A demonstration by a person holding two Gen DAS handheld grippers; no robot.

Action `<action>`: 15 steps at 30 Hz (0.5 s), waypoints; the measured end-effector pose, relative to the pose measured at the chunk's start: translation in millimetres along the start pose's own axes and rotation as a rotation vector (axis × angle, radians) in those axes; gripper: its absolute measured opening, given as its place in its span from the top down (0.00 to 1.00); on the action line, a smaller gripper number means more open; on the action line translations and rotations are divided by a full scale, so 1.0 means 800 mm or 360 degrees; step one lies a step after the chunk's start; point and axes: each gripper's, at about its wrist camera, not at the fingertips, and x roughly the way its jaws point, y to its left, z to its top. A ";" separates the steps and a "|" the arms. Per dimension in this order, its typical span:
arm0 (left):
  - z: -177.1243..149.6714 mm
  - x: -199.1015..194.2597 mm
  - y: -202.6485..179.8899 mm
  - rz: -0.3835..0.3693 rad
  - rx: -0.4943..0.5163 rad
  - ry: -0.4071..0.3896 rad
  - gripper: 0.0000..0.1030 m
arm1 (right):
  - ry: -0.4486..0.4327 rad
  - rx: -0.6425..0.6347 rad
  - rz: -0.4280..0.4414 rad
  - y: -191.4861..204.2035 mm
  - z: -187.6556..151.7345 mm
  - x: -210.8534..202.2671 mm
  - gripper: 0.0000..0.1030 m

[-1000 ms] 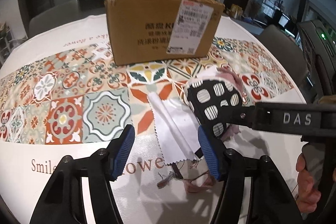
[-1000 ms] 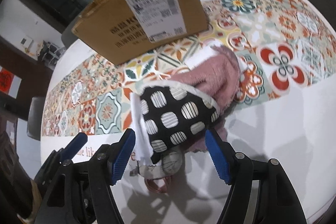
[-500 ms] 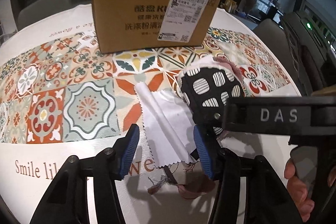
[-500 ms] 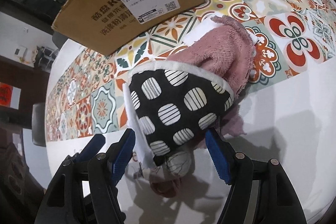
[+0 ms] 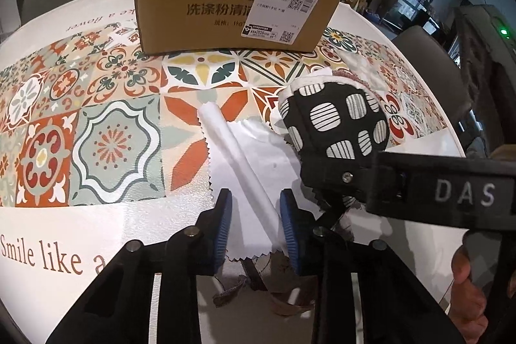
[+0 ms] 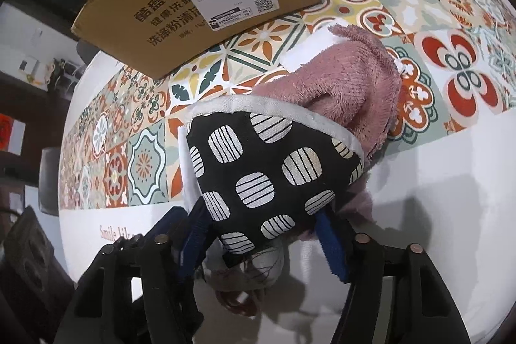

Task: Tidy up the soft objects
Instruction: 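Grasp the white cloth with the left gripper while the right grasps the dotted pouch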

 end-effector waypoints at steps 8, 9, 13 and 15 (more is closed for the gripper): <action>-0.001 0.001 -0.002 -0.0004 -0.0037 0.0009 0.93 | -0.0027 -0.0045 -0.0011 -0.005 -0.005 -0.014 0.46; -0.001 0.001 -0.003 -0.0006 -0.0044 0.0009 0.95 | -0.0032 -0.0050 -0.0007 -0.005 -0.006 -0.016 0.46; -0.003 -0.004 -0.009 0.0004 -0.0037 -0.0013 0.97 | -0.0057 -0.0104 -0.0014 -0.003 -0.011 -0.024 0.48; -0.003 -0.007 -0.013 0.0008 -0.0033 -0.0029 0.97 | -0.0067 -0.0121 -0.0016 -0.002 -0.013 -0.028 0.48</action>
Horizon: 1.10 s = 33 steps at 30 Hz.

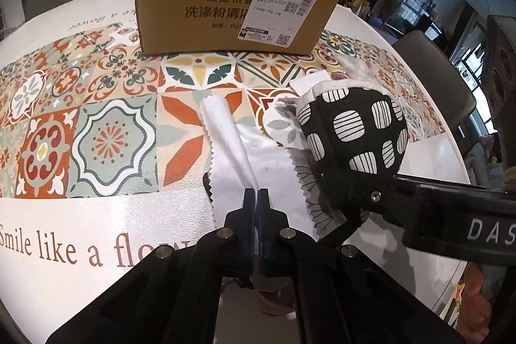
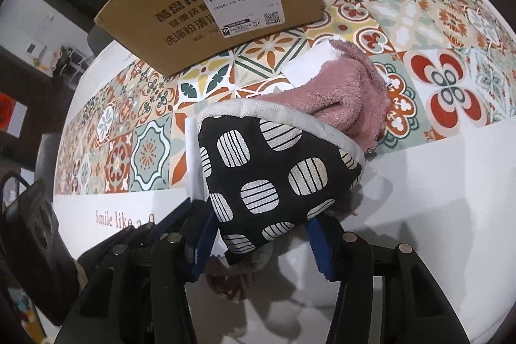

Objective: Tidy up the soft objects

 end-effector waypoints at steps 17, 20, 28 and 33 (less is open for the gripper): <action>0.010 -0.066 -0.023 0.0051 -0.0009 -0.0251 0.97 | -0.0119 -0.0145 0.0036 0.004 -0.010 -0.048 0.48; 0.013 -0.078 -0.026 0.0056 -0.0013 -0.0293 0.97 | -0.0140 -0.0169 0.0042 0.007 -0.010 -0.055 0.48; 0.023 -0.110 -0.031 0.0076 -0.0014 -0.0412 0.97 | -0.0230 -0.0234 0.0058 0.018 -0.008 -0.078 0.49; 0.033 -0.133 -0.039 0.0109 0.0026 -0.0516 0.97 | -0.0298 -0.0270 0.0070 0.026 -0.004 -0.093 0.49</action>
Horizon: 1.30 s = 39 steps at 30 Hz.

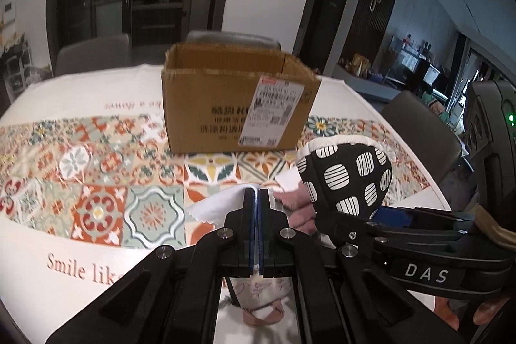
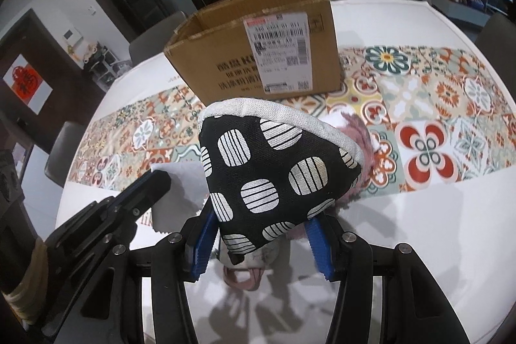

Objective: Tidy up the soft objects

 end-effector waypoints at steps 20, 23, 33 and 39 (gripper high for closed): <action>0.060 -0.047 -0.012 -0.0012 0.0091 -0.0316 0.97 | -0.0262 -0.0106 0.0013 0.023 0.036 -0.055 0.49; 0.071 -0.049 -0.013 -0.0004 0.0109 -0.0360 0.97 | -0.0295 -0.0120 0.0019 0.026 0.043 -0.060 0.49; 0.107 -0.052 -0.014 0.0029 0.0148 -0.0490 0.97 | -0.0426 -0.0150 0.0024 0.033 0.077 -0.076 0.49; 0.127 -0.048 -0.011 0.0040 0.0170 -0.0546 0.97 | -0.0486 -0.0176 0.0021 0.039 0.097 -0.080 0.48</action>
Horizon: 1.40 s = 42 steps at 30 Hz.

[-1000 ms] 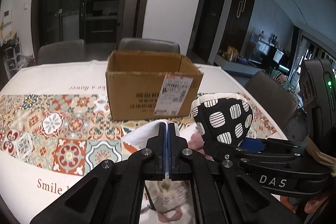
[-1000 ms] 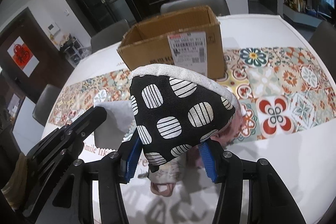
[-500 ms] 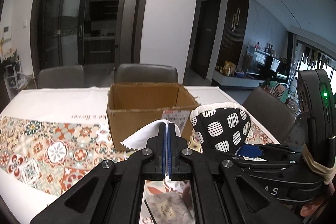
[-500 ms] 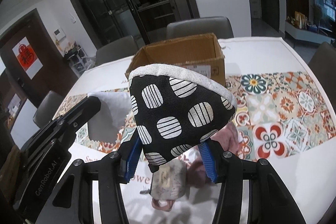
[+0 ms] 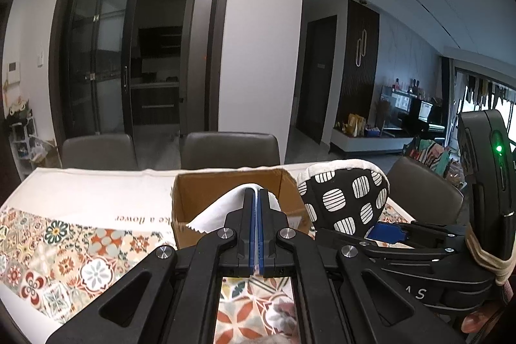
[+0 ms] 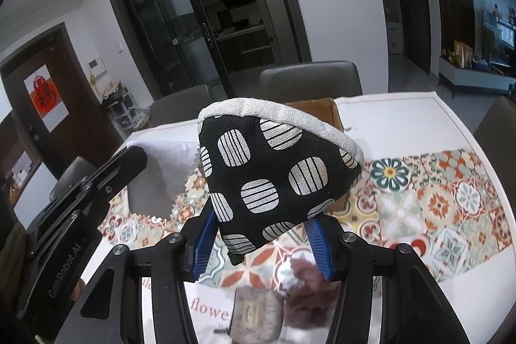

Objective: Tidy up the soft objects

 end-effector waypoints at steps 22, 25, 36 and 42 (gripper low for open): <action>0.044 0.053 0.020 0.0054 0.0056 -0.0098 0.97 | -0.0083 -0.0095 0.0007 0.001 0.063 0.051 0.48; 0.046 0.064 0.023 0.0061 0.0060 -0.0097 0.97 | -0.0084 -0.0115 0.0005 0.003 0.068 0.060 0.49; 0.047 0.111 0.032 0.0064 0.0063 -0.0056 0.97 | -0.0022 -0.0132 -0.0015 -0.002 0.084 0.108 0.48; 0.045 0.143 0.037 0.0059 0.0044 0.0005 0.97 | 0.0028 -0.0134 -0.0044 -0.009 0.091 0.137 0.48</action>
